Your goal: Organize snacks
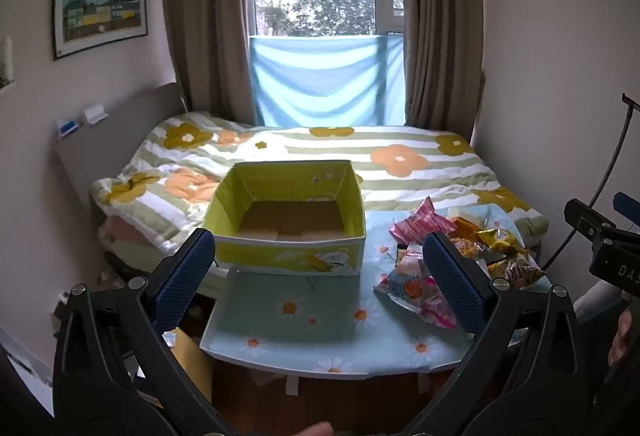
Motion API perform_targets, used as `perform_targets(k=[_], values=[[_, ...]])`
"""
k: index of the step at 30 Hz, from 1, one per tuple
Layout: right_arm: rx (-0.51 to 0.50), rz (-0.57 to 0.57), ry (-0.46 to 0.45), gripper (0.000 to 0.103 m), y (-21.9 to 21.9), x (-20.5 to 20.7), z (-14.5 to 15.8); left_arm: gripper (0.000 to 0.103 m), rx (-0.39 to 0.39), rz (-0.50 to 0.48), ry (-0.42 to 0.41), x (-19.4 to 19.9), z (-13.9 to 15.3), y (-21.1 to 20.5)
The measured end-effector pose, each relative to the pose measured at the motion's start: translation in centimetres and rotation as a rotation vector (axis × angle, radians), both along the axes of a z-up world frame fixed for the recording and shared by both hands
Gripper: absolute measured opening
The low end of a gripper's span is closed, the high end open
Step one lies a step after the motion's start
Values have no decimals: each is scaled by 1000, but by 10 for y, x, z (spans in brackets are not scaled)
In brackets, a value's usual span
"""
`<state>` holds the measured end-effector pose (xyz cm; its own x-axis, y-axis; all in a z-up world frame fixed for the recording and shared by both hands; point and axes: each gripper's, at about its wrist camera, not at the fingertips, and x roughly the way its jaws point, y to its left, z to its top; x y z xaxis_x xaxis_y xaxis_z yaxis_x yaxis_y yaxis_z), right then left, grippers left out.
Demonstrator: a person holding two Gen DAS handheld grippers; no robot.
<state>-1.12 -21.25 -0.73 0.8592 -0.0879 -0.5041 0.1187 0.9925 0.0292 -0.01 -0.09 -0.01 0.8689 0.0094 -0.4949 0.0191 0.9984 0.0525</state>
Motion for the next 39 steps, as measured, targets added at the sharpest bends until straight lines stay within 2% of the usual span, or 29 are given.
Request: perform_targets(k=[9,12,39], values=[[-15,-10,-13,103,1,3,0,103,0,6,-17,9,0,10],[-16,-4,-5,103,4,12,-4,103,10,3,-22,8,-2,-5],[-13,-7,2,103,6,16,-5,103,7,1,-48,15,-2,3]])
